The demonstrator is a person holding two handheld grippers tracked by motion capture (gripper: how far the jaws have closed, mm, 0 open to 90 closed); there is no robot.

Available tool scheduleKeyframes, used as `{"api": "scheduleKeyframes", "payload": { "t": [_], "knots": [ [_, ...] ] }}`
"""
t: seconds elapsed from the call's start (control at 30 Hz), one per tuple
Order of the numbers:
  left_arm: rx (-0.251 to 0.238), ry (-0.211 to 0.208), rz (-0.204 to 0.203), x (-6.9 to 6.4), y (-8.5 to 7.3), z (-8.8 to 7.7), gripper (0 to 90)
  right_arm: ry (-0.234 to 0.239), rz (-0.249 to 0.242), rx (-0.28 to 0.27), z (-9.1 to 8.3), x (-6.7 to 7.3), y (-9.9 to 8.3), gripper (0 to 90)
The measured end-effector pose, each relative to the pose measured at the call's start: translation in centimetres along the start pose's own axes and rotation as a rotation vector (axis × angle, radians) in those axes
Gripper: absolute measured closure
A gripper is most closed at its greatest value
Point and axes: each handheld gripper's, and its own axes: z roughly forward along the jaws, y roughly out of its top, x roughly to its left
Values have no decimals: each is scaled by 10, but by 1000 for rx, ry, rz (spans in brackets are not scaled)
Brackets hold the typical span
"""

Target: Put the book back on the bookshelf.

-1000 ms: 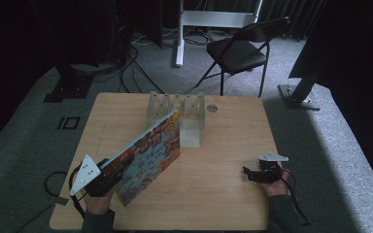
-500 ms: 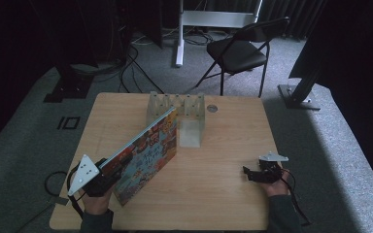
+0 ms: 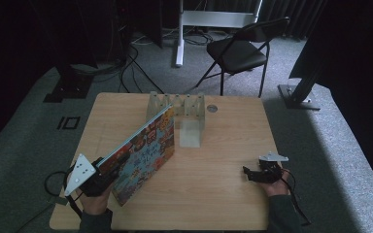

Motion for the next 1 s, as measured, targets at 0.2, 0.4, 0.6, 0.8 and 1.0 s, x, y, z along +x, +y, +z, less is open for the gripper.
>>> {"api": "scheduleKeyframes", "payload": {
  "t": [0.2,0.4,0.6,0.8,1.0],
  "knots": [
    [-2,24,14,-1,4,1,805,0,0,0,0,0,0,178],
    [5,44,28,-3,5,5,804,0,0,0,0,0,0,178],
    [6,56,32,-3,7,7,804,0,0,0,0,0,0,178],
    [8,74,45,-6,10,10,804,0,0,0,0,0,0,178],
    [9,96,39,-6,9,12,804,0,0,0,0,0,0,178]
  ]
}}
